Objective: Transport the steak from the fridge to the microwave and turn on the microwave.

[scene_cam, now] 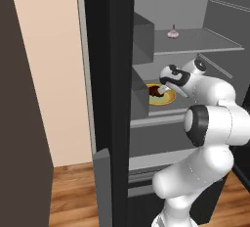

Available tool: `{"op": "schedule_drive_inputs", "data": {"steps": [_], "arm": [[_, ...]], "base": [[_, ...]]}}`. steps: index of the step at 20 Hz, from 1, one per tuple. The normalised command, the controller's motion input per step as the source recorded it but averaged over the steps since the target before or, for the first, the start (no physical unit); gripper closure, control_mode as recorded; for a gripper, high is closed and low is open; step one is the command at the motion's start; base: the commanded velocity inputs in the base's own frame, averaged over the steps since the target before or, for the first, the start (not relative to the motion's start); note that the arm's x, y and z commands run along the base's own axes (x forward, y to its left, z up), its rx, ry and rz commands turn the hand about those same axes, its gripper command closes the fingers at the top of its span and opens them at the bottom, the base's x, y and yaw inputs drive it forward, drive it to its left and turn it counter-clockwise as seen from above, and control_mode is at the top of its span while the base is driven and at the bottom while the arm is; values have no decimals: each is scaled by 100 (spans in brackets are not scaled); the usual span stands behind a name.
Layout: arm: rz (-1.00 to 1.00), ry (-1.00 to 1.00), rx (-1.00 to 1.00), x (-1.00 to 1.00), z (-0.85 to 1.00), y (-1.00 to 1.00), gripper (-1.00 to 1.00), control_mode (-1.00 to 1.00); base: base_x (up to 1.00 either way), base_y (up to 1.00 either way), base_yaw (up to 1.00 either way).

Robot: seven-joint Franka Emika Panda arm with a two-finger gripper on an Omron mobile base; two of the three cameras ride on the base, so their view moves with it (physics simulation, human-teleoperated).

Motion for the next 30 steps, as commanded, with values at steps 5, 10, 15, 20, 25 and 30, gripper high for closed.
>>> {"op": "schedule_drive_inputs", "data": {"steps": [5, 10, 15, 20, 25, 30], "arm": [[2, 0, -1, 30, -15, 0, -100, -100], [4, 1, 0, 33, -16, -1, -100, -100], [7, 2, -2, 19, -22, 0, -100, -100], [9, 2, -1, 16, -16, -3, -100, -100], [6, 3, 0, 23, -14, -3, -100, -100], [0, 4, 0, 26, -13, 0, -100, -100]], "base": [[0, 0, 0], [0, 0, 0], [0, 0, 0], [0, 0, 0], [0, 0, 0], [0, 0, 0]]}}
